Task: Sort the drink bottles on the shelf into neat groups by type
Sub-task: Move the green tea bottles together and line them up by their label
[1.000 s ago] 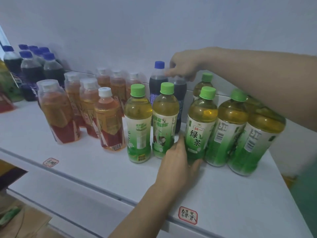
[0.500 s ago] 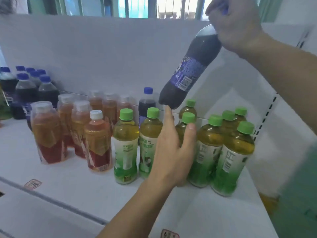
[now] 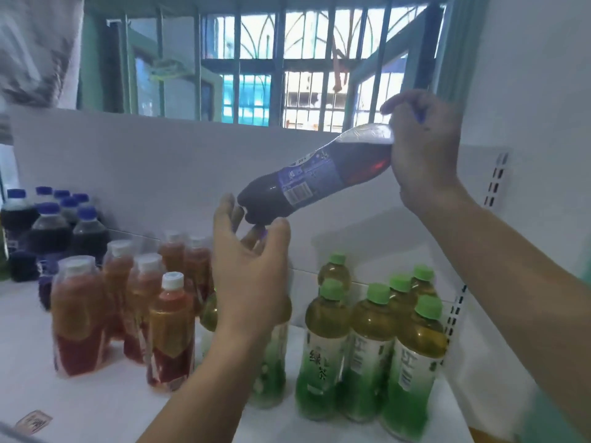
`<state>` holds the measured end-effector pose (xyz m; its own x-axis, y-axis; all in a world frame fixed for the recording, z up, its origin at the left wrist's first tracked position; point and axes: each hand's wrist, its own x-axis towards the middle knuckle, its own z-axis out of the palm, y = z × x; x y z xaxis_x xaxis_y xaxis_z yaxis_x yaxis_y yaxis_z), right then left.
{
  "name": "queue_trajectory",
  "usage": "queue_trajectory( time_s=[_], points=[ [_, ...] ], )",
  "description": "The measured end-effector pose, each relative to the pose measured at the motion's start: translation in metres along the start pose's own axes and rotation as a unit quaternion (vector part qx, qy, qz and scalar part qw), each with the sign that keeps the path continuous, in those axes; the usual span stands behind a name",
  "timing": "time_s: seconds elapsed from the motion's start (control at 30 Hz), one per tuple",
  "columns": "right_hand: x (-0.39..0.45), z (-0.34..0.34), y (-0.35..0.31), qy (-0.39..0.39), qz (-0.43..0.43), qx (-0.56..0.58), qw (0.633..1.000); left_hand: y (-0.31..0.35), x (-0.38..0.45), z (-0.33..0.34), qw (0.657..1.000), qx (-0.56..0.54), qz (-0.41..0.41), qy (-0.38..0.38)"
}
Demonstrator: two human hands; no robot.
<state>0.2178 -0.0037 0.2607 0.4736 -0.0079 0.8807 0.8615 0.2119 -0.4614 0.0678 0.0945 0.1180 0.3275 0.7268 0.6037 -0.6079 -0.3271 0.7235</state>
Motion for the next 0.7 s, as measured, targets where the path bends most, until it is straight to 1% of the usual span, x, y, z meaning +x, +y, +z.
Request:
queue_trajectory(
  time_s=[0.1, 0.3, 0.37, 0.47, 0.57, 0.7],
  points=[
    [-0.011, 0.023, -0.010, 0.014, 0.037, 0.036, 0.999, 0.008, 0.018, -0.027, 0.999, 0.010, 0.046, 0.028],
    [-0.051, 0.094, -0.054, 0.019, 0.061, 0.080, 0.995, 0.013, 0.059, -0.110, 0.986, 0.097, 0.107, 0.086],
    [-0.073, 0.130, -0.068, 0.031, 0.050, 0.080, 0.995, 0.014, 0.077, -0.147, 0.984, 0.093, 0.112, 0.098],
    [-0.113, 0.189, -0.089, 0.038, -0.003, 0.076, 0.996, 0.014, 0.109, -0.206, 0.986, 0.048, 0.105, 0.122],
    [-0.143, 0.251, -0.107, 0.016, -0.054, 0.074, 0.996, 0.006, 0.136, -0.268, 0.984, 0.032, 0.104, 0.144],
    [-0.159, 0.331, -0.125, -0.034, -0.051, 0.078, 0.995, -0.011, 0.161, -0.351, 0.982, 0.052, 0.088, 0.160]
  ],
)
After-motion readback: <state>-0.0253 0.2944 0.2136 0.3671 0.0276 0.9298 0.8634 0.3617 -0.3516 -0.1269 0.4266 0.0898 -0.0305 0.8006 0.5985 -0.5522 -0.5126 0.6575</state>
